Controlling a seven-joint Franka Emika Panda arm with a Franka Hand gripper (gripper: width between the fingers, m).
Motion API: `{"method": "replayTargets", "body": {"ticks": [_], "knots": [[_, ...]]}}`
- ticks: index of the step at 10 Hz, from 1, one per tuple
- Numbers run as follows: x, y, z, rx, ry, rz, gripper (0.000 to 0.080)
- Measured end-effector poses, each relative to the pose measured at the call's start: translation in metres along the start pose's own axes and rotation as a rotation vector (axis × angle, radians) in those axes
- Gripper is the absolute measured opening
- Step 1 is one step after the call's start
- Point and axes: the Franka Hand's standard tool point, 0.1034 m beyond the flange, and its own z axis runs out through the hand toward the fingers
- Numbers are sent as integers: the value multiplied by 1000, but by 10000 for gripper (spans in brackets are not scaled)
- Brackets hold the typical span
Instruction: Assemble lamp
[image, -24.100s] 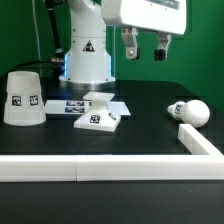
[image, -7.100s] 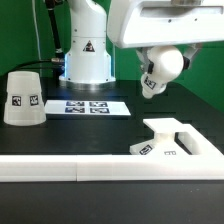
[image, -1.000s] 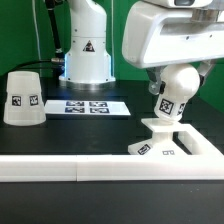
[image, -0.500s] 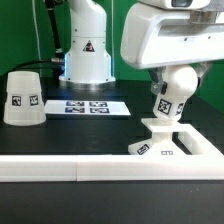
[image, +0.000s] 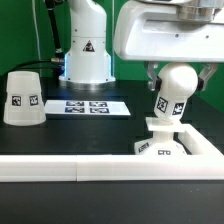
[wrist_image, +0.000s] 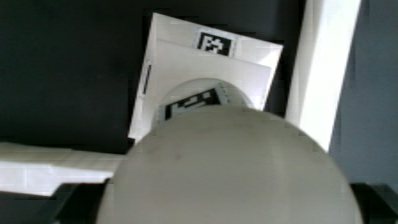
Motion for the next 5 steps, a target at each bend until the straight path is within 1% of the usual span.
{"method": "replayTargets", "body": {"ticks": [2, 4, 5], "knots": [[0, -3, 0, 14, 62, 144, 578], [1, -6, -1, 23, 78, 245, 579], [1, -7, -1, 35, 76, 327, 579]]}}
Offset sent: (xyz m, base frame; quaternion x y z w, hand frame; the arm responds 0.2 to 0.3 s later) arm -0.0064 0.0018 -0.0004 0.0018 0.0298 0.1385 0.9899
